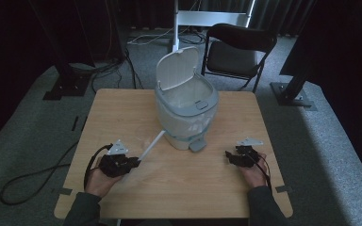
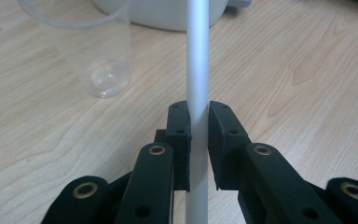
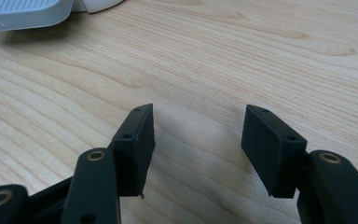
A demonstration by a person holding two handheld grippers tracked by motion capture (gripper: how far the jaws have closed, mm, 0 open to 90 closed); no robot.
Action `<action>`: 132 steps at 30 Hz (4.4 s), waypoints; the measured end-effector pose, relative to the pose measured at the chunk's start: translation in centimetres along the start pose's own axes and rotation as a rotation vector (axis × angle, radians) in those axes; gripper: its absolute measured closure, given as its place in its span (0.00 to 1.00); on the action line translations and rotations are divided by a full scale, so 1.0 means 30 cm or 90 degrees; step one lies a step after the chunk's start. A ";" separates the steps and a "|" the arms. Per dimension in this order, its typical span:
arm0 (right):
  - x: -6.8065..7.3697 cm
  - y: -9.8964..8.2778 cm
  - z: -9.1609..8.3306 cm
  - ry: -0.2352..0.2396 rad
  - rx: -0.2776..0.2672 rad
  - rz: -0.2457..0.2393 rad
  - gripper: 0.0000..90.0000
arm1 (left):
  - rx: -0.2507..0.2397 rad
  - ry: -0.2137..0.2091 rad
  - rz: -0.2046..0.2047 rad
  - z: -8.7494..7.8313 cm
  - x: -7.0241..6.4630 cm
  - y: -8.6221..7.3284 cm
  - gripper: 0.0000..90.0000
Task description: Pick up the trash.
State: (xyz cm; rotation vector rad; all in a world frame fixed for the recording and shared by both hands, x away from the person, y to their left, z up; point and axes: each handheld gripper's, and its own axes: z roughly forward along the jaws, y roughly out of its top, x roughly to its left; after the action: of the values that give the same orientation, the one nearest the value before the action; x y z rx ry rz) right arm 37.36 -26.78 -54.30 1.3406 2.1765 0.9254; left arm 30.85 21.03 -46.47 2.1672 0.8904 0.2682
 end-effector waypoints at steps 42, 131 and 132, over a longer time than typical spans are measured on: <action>-0.003 -0.001 0.001 0.005 -0.001 0.004 0.48 | -0.147 0.017 0.044 -0.107 -0.015 0.159 0.88; -0.009 -0.006 0.000 0.010 -0.006 0.007 0.48 | -0.228 0.038 0.087 -0.095 0.013 0.513 0.88; -0.009 -0.006 0.000 0.010 -0.006 0.007 0.48 | -0.234 0.037 0.088 -0.102 0.017 0.524 0.88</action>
State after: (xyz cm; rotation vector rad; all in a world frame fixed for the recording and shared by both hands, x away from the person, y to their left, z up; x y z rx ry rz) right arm 37.36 -27.08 -54.42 1.3470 2.1745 0.9526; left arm 37.92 15.82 -33.06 1.8864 0.6641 0.5235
